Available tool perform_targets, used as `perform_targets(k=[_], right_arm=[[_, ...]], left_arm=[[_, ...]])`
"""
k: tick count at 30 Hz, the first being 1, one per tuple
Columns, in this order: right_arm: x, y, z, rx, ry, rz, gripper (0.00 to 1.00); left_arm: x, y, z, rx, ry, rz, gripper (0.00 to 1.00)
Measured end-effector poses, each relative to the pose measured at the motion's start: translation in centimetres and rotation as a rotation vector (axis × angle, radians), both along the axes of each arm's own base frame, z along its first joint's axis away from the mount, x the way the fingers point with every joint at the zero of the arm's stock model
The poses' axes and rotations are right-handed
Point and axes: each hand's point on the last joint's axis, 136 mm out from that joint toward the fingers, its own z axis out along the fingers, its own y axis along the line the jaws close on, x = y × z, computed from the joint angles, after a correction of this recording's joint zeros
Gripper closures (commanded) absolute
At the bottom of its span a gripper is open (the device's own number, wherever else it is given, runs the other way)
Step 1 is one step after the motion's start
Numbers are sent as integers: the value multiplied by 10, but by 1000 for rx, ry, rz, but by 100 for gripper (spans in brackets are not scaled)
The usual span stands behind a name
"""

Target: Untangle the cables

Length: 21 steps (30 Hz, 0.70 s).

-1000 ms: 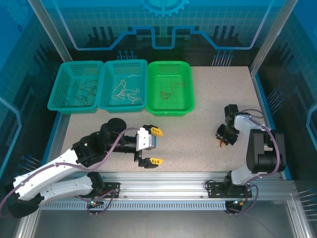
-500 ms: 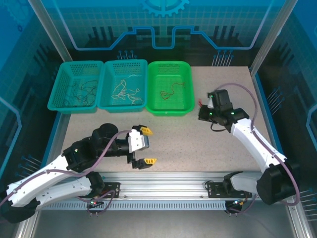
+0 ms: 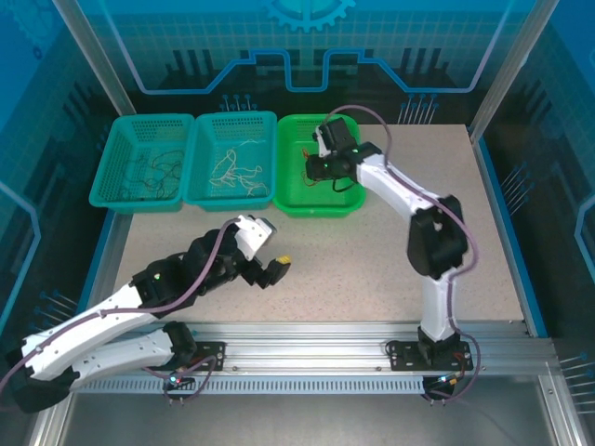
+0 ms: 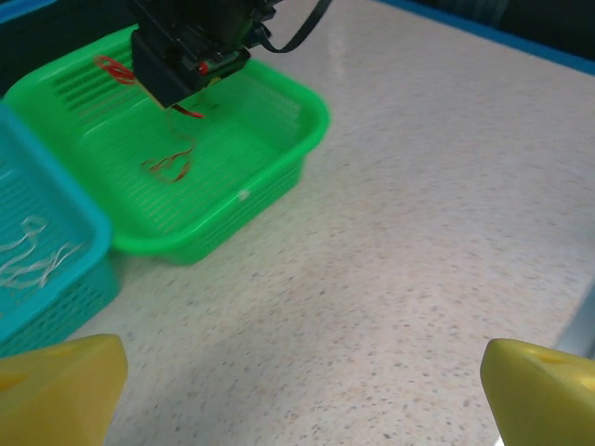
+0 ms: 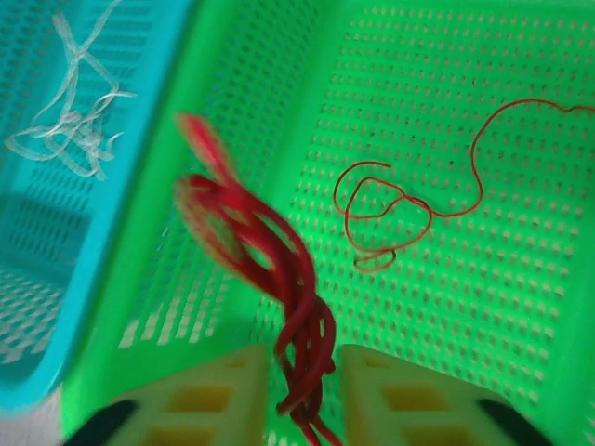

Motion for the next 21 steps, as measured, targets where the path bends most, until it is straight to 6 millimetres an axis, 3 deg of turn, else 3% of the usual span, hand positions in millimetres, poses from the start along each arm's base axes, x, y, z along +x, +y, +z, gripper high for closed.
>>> perform_targets(k=[4, 8, 13, 17, 19, 21], right_arm=[[18, 4, -16, -57, 34, -1, 44], [7, -11, 2, -77, 21, -7, 41], [-55, -70, 48, -94, -77, -42, 26], [-111, -127, 87, -101, -280, -118, 23], [-132, -151, 92, -116, -385, -165, 21], [-149, -175, 80, -152, -479, -203, 17]], left_arm=[[14, 22, -30, 33, 37, 149, 1], [25, 48, -54, 29, 62, 262, 1], [45, 93, -71, 8, 37, 453, 1], [58, 138, -89, 11, -7, 637, 1], [62, 158, -98, 17, -31, 720, 1], [66, 176, -107, 38, -59, 785, 1]])
